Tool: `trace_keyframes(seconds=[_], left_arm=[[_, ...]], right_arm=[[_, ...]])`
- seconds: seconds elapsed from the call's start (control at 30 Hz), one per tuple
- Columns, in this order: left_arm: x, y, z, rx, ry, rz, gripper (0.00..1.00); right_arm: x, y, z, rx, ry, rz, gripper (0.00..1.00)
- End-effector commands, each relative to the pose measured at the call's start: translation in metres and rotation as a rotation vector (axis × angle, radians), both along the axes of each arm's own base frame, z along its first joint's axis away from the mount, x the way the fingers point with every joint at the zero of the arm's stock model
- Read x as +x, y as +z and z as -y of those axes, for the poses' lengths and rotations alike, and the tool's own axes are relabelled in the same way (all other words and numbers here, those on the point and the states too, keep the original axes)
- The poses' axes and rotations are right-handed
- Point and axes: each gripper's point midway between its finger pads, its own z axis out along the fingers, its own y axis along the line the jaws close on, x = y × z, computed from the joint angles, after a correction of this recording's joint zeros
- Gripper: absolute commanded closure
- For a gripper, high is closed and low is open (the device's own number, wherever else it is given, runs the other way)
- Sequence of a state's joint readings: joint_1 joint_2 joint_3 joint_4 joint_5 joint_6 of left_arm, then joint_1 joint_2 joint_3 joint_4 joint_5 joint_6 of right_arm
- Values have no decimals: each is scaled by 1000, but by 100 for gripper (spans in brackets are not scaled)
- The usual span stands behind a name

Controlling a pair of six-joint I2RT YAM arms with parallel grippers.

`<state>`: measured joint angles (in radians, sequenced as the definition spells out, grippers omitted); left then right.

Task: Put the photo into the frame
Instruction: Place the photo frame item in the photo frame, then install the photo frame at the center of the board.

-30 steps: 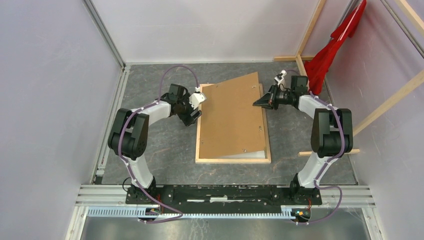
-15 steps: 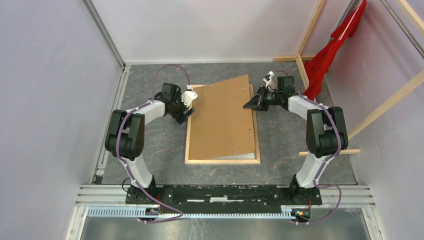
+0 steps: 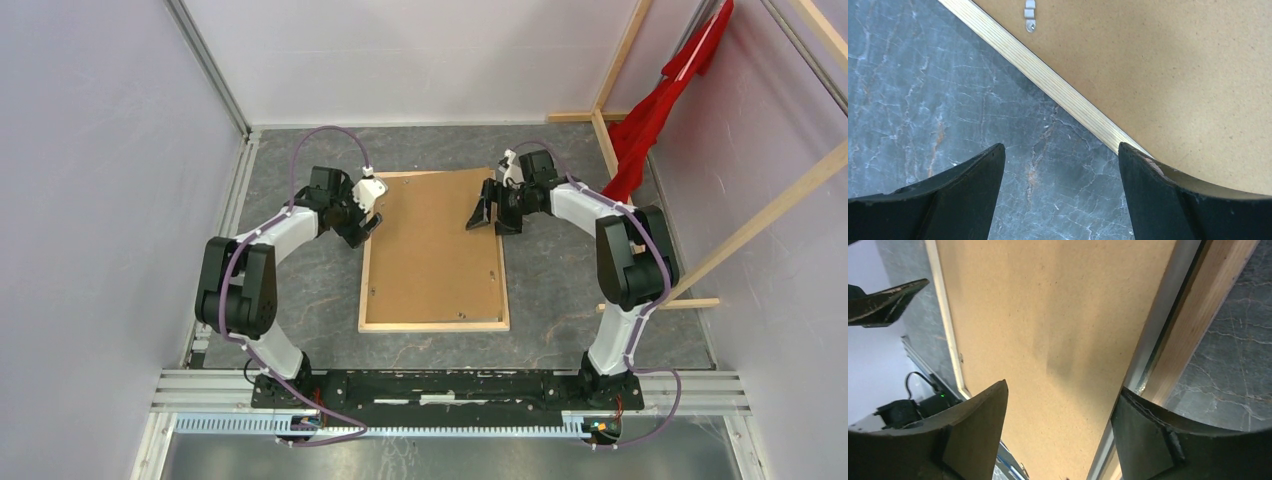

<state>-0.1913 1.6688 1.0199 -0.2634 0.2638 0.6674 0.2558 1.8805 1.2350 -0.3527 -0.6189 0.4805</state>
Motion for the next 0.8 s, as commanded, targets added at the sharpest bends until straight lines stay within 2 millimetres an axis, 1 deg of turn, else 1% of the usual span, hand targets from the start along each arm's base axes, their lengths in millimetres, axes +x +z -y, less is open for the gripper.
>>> trace_keyframes(seconds=[0.0, 0.1, 0.2, 0.33, 0.43, 0.53, 0.6, 0.63, 0.67, 0.77], left_arm=[[-8, 4, 3, -29, -1, -4, 11], [-9, 4, 3, -28, -1, -7, 11], [-10, 5, 3, -32, 0, -8, 11], [-11, 5, 2, -31, 3, -9, 11], [-11, 6, 1, -39, 11, -18, 11], [-7, 14, -1, -88, 23, -30, 10], [-6, 20, -4, -117, 34, -42, 8], [-7, 22, -6, -129, 39, -54, 5], [-7, 25, -6, -146, 37, -59, 2], [-15, 28, -6, -187, 19, -97, 0]], right_arm=[[9, 12, 7, -89, 8, 59, 17], [10, 16, 9, -127, 9, 69, 2], [13, 20, 11, -182, 16, 83, 2], [17, 28, 11, -214, 23, 103, 2], [19, 37, 13, -248, 21, 127, 2], [23, 56, 16, -285, -2, 184, 2], [23, 76, 15, -292, -15, 267, 2], [19, 82, 13, -275, -16, 295, 2], [15, 92, 5, -209, -12, 335, 2], [-8, 99, -25, 30, 42, 341, 2]])
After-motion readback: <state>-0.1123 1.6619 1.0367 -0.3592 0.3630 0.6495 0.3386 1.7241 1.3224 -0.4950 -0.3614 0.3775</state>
